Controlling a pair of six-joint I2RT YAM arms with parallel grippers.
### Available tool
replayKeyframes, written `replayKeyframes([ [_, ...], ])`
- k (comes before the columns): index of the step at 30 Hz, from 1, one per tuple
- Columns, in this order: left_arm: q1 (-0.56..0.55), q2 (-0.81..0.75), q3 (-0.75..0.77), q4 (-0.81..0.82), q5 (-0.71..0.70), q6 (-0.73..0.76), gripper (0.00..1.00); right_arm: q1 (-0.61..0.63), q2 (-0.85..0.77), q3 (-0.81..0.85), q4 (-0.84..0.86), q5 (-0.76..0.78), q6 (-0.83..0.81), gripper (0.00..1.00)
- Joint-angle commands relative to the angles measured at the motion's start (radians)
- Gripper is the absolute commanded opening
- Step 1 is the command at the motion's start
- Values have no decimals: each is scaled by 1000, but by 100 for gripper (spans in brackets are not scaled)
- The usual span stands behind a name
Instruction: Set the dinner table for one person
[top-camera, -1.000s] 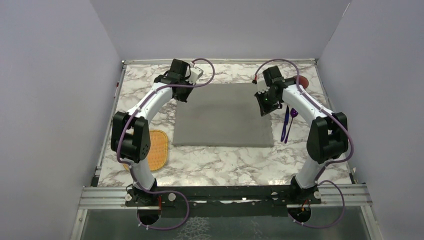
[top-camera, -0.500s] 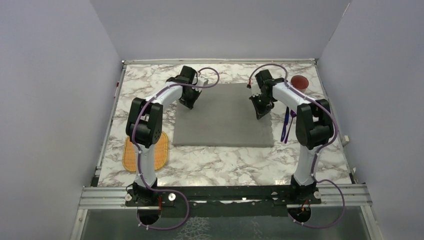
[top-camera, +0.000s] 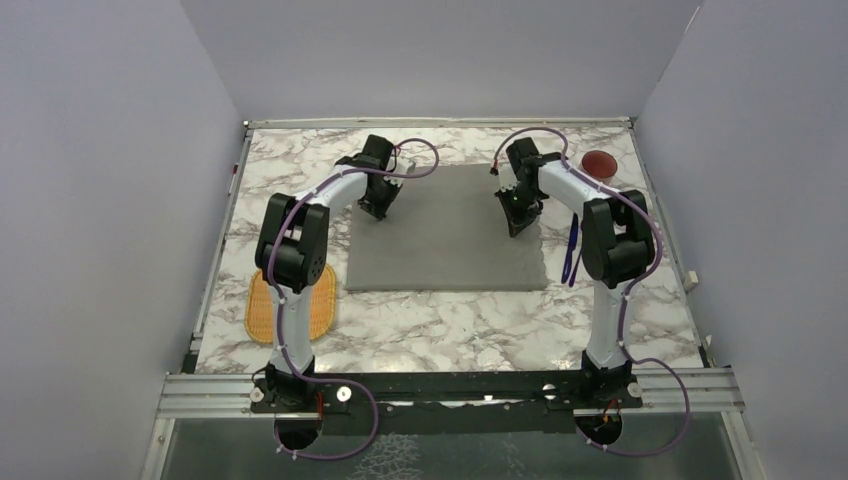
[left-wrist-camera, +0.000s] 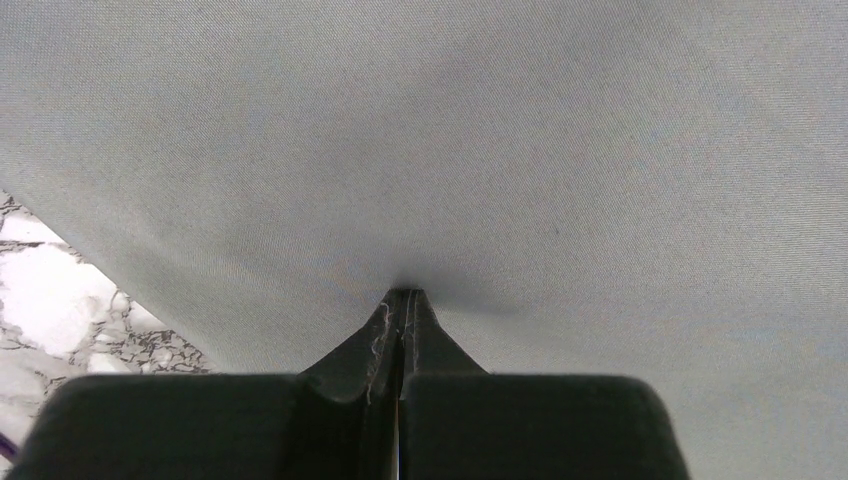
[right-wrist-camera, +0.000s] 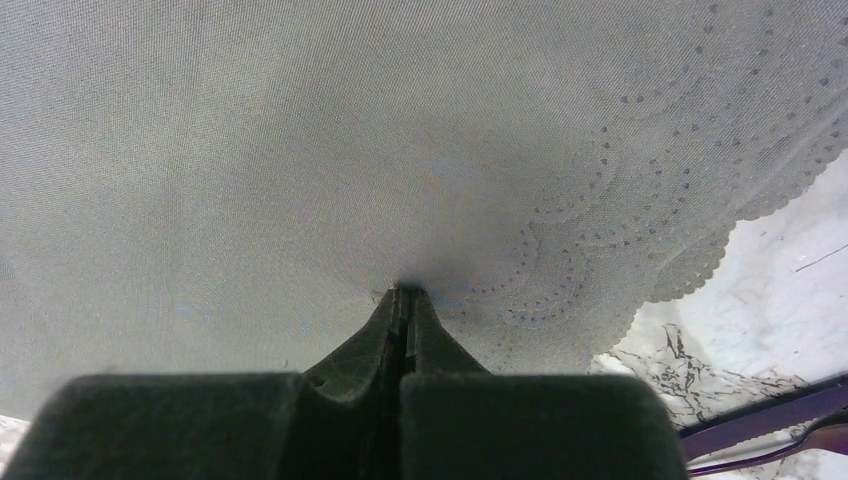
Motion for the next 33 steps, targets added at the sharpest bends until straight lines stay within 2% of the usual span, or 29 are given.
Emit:
replayKeyframes([
  [1, -6, 6, -52, -17, -81, 20, 0, 2, 58, 13, 32, -20, 0, 1],
  [11, -6, -22, -23, -26, -118, 13, 0, 1, 12, -41, 30, -14, -13, 0],
  [22, -6, -210, 66, -126, -92, 48, 0, 2, -213, -20, -37, -23, -44, 1],
  [25, -6, -282, 65, -131, -87, 53, 0, 1, -281, -21, -38, -91, -74, 10],
  [27, -6, -320, 60, -145, -112, 58, 3, 2, -312, -21, -48, -173, -104, 16],
  [28, -6, -342, 44, -148, -132, 62, 7, 1, -325, -20, -57, -231, -115, 28],
  [29, -6, -365, 25, -149, -151, 67, 13, 2, -339, -21, -64, -278, -124, 35],
  [31, -5, -421, -21, -149, -180, 76, 25, 2, -363, -26, -72, -365, -133, 40],
  [32, -3, -450, -46, -150, -188, 79, 31, 2, -373, -26, -77, -409, -134, 50],
  [33, -1, -480, -67, -152, -193, 77, 39, 2, -381, -27, -81, -447, -135, 55],
])
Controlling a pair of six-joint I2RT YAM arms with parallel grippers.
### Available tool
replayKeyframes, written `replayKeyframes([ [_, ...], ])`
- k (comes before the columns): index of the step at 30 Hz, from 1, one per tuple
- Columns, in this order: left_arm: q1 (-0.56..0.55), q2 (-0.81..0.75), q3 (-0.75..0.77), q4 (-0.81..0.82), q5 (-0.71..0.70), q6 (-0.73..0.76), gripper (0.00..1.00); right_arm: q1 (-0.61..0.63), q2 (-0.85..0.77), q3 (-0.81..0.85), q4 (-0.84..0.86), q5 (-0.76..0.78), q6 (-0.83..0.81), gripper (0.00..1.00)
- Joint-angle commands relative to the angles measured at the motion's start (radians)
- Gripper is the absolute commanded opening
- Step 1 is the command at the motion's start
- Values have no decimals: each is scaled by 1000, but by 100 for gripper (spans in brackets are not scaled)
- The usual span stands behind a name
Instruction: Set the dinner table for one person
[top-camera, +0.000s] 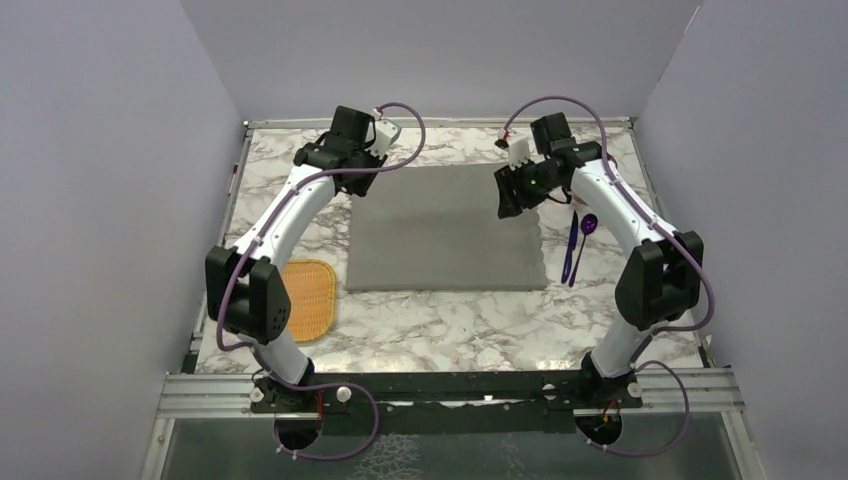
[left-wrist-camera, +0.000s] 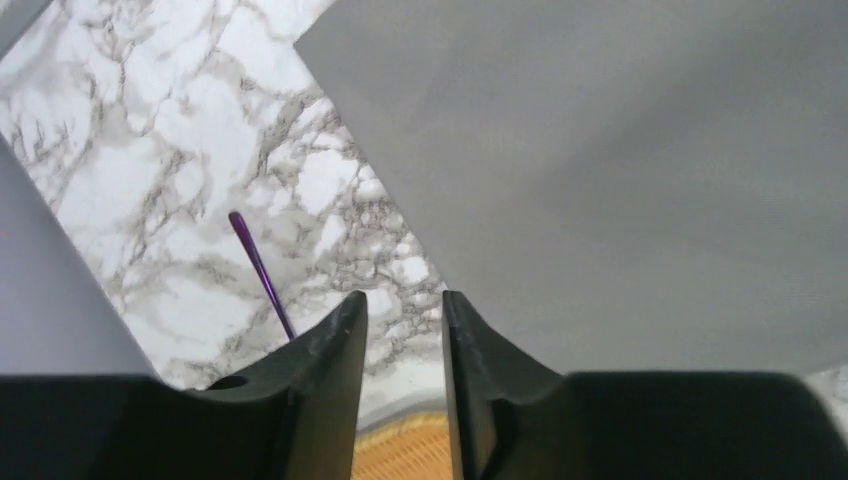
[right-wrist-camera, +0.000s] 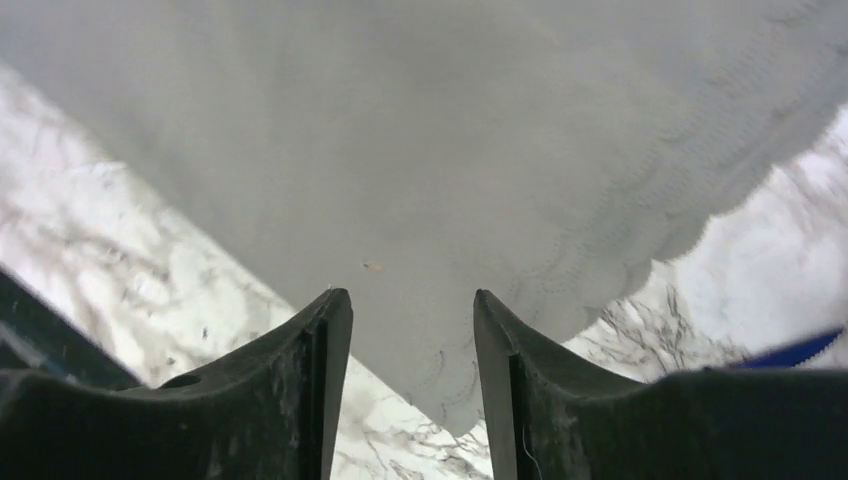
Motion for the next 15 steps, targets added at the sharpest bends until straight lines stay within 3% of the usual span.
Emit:
replayKeyframes([
  [1, 12, -135, -104, -37, -70, 21, 44, 1, -41, 5, -47, -269, -37, 57],
  [3, 21, -183, -131, -46, -78, 10, 51, 2, -40, 5, -53, -350, -29, 66],
  [6, 42, -229, -152, -74, -65, -9, 56, 3, -14, 15, -67, -443, -20, 69],
  [10, 94, -278, -180, -97, -21, -34, 61, 36, 13, 19, -55, -430, -11, 70],
  [15, 258, -298, -217, -108, 126, -27, 62, 153, 52, 26, -9, -389, 21, 70],
])
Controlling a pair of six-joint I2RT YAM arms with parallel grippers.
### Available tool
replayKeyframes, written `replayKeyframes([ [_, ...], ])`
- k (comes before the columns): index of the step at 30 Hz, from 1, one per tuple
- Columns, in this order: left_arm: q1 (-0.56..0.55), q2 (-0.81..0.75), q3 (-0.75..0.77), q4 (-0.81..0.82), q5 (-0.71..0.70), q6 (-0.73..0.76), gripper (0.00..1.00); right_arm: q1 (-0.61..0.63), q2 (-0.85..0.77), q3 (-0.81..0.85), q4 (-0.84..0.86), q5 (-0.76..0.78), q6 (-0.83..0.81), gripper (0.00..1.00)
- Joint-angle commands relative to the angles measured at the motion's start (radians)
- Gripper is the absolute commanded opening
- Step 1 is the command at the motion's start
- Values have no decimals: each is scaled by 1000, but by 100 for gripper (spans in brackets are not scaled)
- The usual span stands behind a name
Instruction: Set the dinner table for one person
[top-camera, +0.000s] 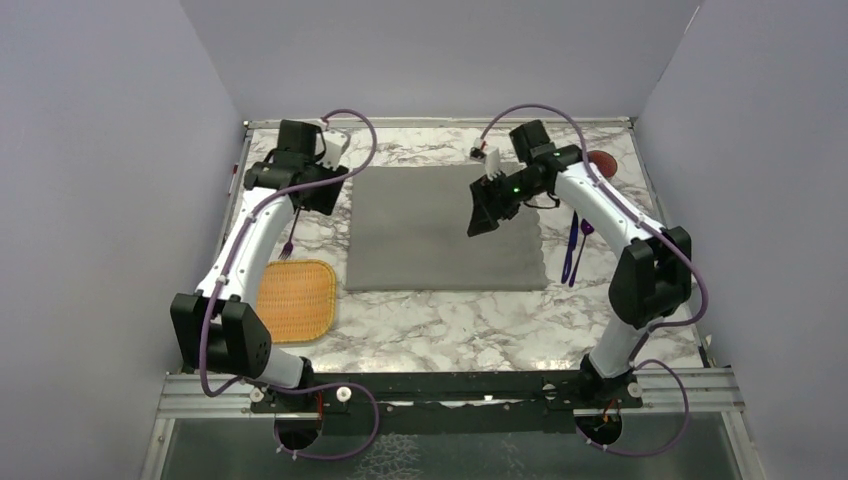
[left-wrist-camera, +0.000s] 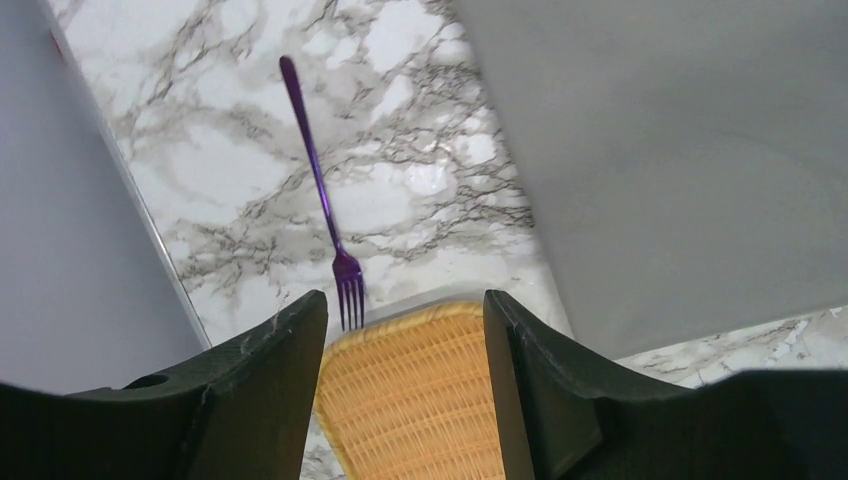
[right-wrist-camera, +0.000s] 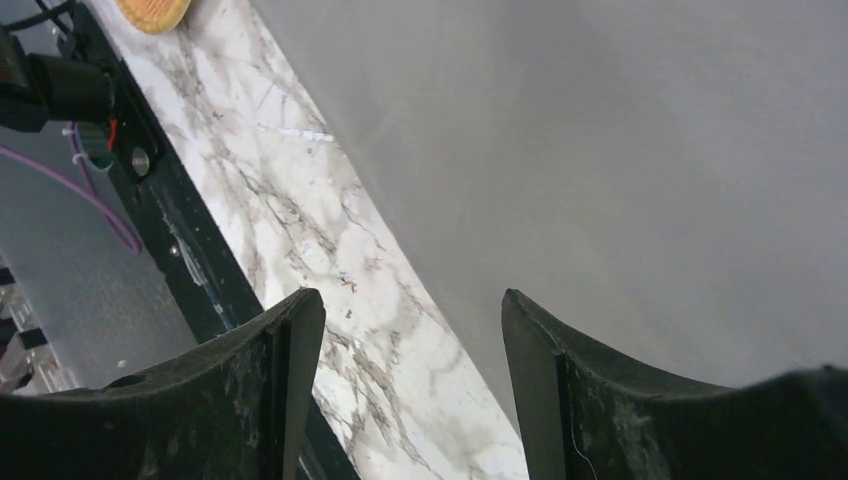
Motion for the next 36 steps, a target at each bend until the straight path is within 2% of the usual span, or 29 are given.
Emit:
replayKeyframes([
  [1, 152, -35, -40, -31, 153, -3, 62, 117, 60, 32, 29, -34, 40, 71],
  [5, 281, -27, -96, -37, 228, 57, 62, 194, 152, 85, 2, -81, 41, 72],
  [9, 384, -23, -142, -53, 273, 112, 62, 217, 229, 134, -14, -121, 28, 72],
  [21, 611, -56, -180, -99, 311, 203, 62, 299, 416, 328, -63, -152, -8, 72],
  [29, 702, -92, -208, -133, 324, 250, 62, 369, 573, 526, -100, -159, -2, 73],
  [36, 806, -90, -255, -128, 361, 295, 61, 412, 626, 594, -58, -201, 36, 73],
])
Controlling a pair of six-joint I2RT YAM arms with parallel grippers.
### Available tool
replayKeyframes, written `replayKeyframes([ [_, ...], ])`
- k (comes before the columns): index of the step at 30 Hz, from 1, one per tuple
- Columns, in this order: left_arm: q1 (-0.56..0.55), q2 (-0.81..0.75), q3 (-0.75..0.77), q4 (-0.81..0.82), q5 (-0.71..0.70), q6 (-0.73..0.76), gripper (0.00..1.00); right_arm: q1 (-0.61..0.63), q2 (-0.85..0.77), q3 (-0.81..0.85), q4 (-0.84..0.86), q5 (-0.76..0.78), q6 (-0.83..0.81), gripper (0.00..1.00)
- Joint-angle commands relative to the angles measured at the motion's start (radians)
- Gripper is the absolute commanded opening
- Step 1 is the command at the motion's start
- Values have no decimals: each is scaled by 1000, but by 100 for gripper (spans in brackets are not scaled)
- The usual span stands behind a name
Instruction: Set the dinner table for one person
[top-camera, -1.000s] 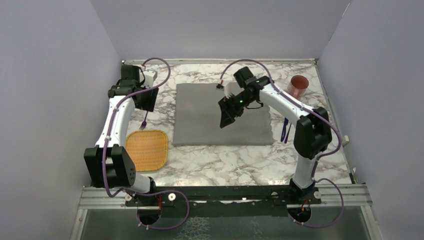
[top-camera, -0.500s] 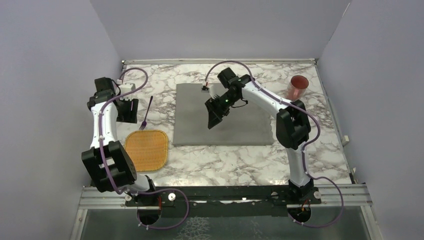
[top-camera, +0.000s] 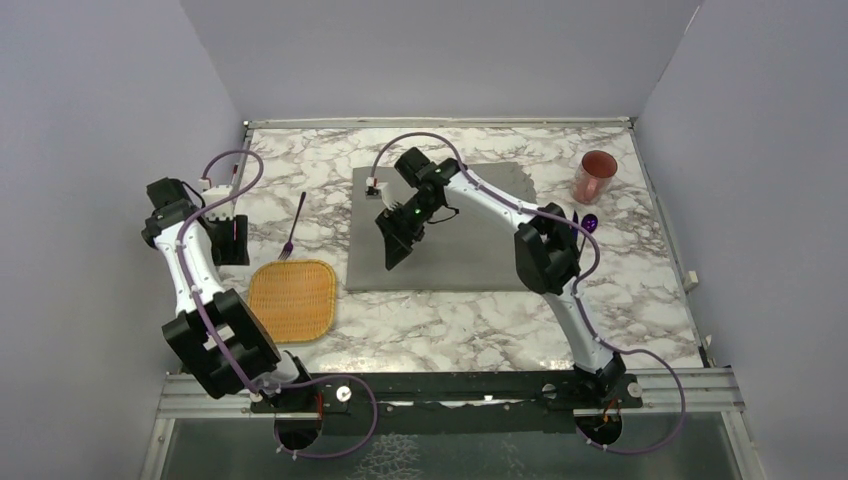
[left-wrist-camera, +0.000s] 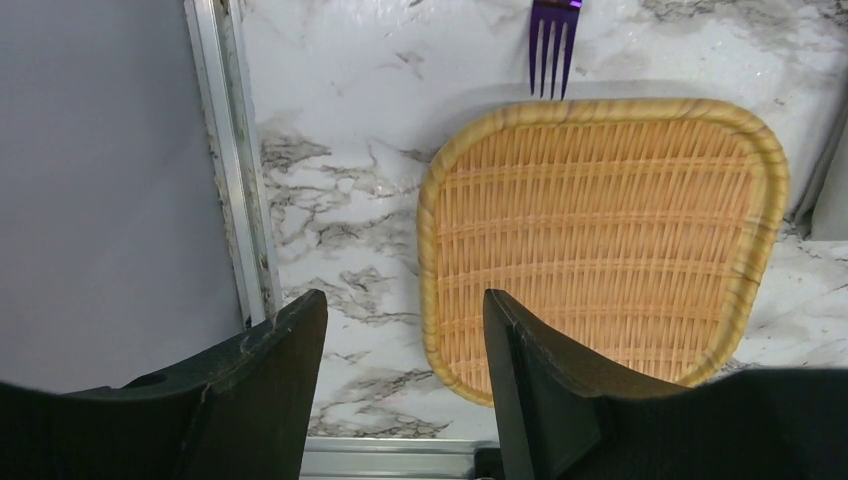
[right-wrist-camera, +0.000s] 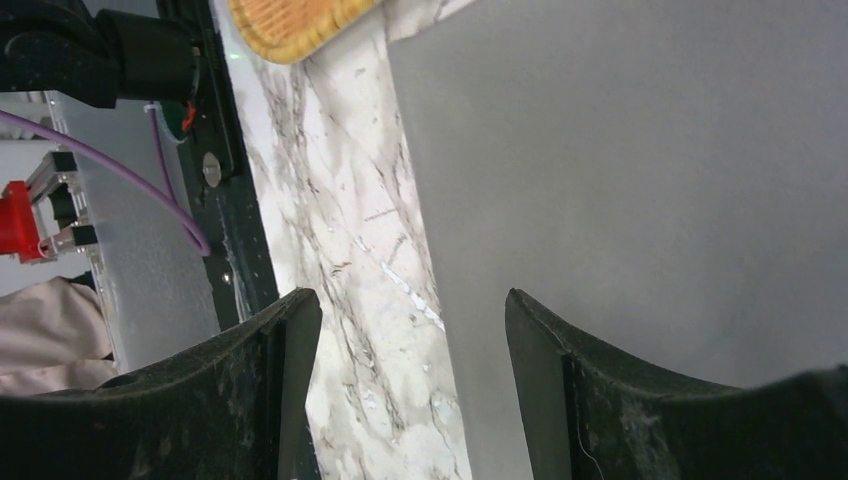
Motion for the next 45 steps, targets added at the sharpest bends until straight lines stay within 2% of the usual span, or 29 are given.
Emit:
replayKeyframes([
  [1, 46, -23, -42, -8, 51, 57, 61, 25, 24, 49, 8, -61, 18, 73],
  [6, 64, -47, -85, -2, 68, 101, 61, 26, -44, -35, 30, -10, -1, 73],
  [12, 95, 5, -125, -71, 219, 182, 60, 26, -159, -171, 57, 66, -20, 72],
  [15, 138, 37, -109, -82, 236, 234, 60, 26, -203, -194, 44, 95, -29, 73],
  [22, 266, 204, -23, -211, 275, 398, 59, 27, -252, -175, 12, 145, -33, 73],
  [27, 317, 278, -29, -274, 325, 483, 55, 26, -251, -136, -4, 162, -20, 73],
  [37, 334, 324, -76, -292, 391, 613, 52, 27, -279, -122, -39, 212, -14, 73],
  [45, 346, 379, -66, -226, 377, 587, 49, 25, -323, -142, -53, 242, -15, 73],
])
